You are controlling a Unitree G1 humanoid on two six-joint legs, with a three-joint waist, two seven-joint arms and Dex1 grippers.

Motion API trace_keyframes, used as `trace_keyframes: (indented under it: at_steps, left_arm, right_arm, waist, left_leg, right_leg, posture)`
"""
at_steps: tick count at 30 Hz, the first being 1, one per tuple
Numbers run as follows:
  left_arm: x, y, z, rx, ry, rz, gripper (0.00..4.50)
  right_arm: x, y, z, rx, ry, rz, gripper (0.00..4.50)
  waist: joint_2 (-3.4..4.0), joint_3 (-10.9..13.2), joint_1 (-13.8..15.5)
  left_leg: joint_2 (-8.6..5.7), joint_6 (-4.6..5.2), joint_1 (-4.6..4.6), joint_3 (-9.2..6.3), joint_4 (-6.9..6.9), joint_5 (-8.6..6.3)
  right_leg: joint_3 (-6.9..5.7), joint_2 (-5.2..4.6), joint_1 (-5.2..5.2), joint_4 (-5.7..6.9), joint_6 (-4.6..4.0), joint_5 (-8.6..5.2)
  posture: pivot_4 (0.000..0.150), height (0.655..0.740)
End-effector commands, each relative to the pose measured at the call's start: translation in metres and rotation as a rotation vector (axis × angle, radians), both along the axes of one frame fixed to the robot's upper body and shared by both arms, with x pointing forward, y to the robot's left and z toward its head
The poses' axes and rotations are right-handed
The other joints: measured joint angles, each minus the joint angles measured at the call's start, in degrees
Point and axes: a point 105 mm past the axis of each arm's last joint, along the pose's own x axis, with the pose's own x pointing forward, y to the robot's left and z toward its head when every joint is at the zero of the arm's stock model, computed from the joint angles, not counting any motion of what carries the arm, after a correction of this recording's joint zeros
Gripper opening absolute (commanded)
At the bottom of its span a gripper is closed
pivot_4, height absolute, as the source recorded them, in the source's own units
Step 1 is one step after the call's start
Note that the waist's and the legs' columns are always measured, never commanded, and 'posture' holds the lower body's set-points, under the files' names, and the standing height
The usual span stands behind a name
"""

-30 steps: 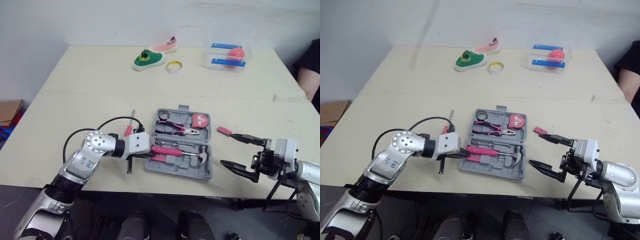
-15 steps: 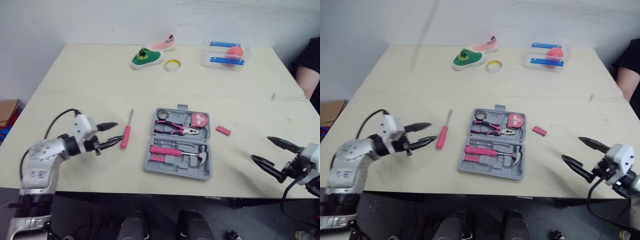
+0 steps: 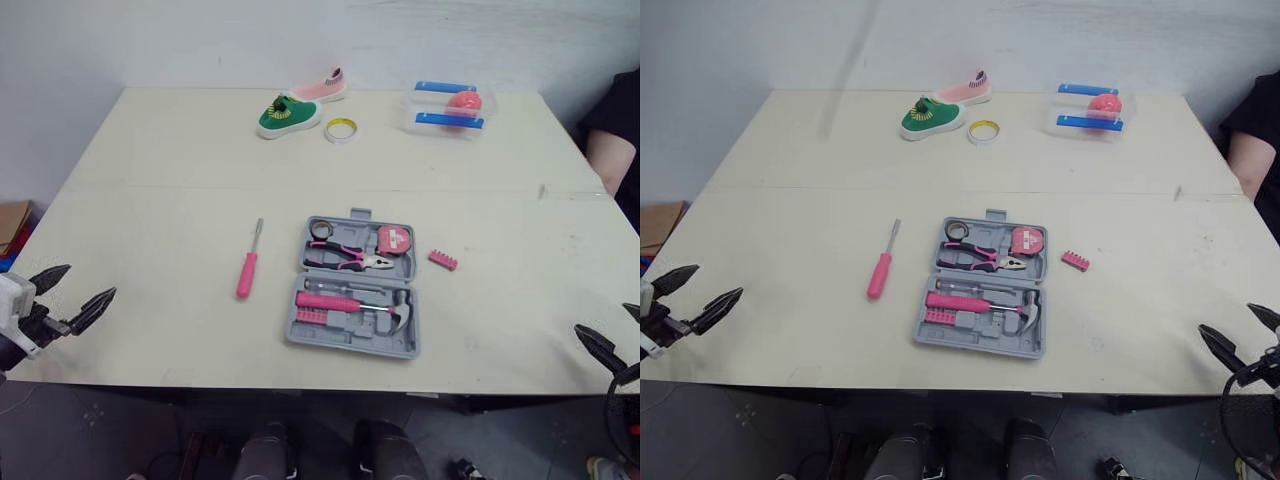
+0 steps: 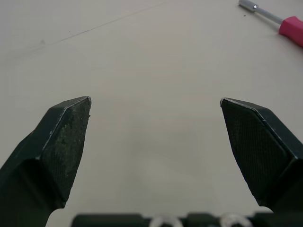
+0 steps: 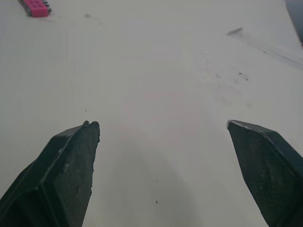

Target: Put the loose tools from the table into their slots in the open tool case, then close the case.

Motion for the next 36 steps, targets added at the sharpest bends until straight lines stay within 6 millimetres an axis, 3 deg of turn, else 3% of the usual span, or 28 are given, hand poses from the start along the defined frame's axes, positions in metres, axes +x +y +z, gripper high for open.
trace_keyframes:
  at_steps: [1,3,5,10,17,26,36]
  left_arm:
    - [0.011,-0.034,0.027,0.006,-0.087,-0.12,4.43]
    - [0.014,-0.048,0.034,-0.001,-0.1,-0.172,4.43]
    - [0.016,-0.076,0.042,-0.024,-0.096,-0.297,4.43]
    - [0.015,-0.141,0.058,-0.066,-0.06,-0.587,4.43]
    - [0.002,-0.2,0.064,-0.046,-0.059,-0.81,4.43]
    - [-0.007,-0.215,0.056,-0.072,-0.026,-0.867,4.43]
    - [-0.009,-0.214,0.053,-0.058,-0.014,-0.864,4.43]
  right_arm:
    - [0.017,0.012,0.009,0.01,-0.03,0.105,4.5]
    - [0.031,0.016,0.011,0.011,-0.017,0.121,4.5]
    - [0.056,0.02,0.006,0.014,0.063,0.108,4.5]
    - [0.098,0.073,0.01,0.053,0.153,0.393,4.5]
    - [0.127,0.126,0.011,0.082,0.222,0.597,4.5]
    - [0.15,0.162,0.0,0.036,0.239,0.611,4.5]
    - [0.149,0.158,-0.004,0.024,0.274,0.602,4.5]
  waist:
    - [0.0,0.0,-0.16]
    - [0.03,0.01,-0.29]
    - [0.05,0.02,-0.96]
    - [0.06,0.03,-1.91]
    - [0.04,0.05,-1.57]
    - [0.03,0.06,-1.54]
    - [0.03,0.06,-1.54]
  left_leg:
    - [0.0,-0.01,0.01,0.01,0.0,0.01]
    - [-0.02,0.04,0.01,0.02,0.01,0.02]
    - [-0.02,-0.09,0.05,0.05,0.0,0.13]
    - [-0.01,0.1,0.04,0.13,0.0,0.41]
    - [-0.02,0.12,-0.02,0.13,-0.09,0.64]
    - [-0.02,0.1,-0.03,0.05,0.12,0.67]
    - [-0.02,0.1,-0.02,0.05,0.13,0.66]
  right_leg:
    - [0.01,0.0,0.01,0.0,0.0,0.0]
    - [0.01,0.0,0.03,0.05,0.03,0.02]
    - [0.01,0.01,0.03,0.1,0.03,0.02]
    - [0.01,0.15,0.01,0.19,0.02,0.01]
    - [-0.04,0.29,0.02,0.23,0.01,0.01]
    - [-0.01,0.23,0.05,0.25,0.0,0.0]
    - [-0.01,0.24,0.05,0.25,0.0,0.0]
  posture:
    - [0.15,0.74]
    - [0.15,0.74]
    - [0.15,0.74]
    - [0.15,0.74]
    - [0.15,0.74]
    - [0.15,0.74]
    - [0.15,0.74]
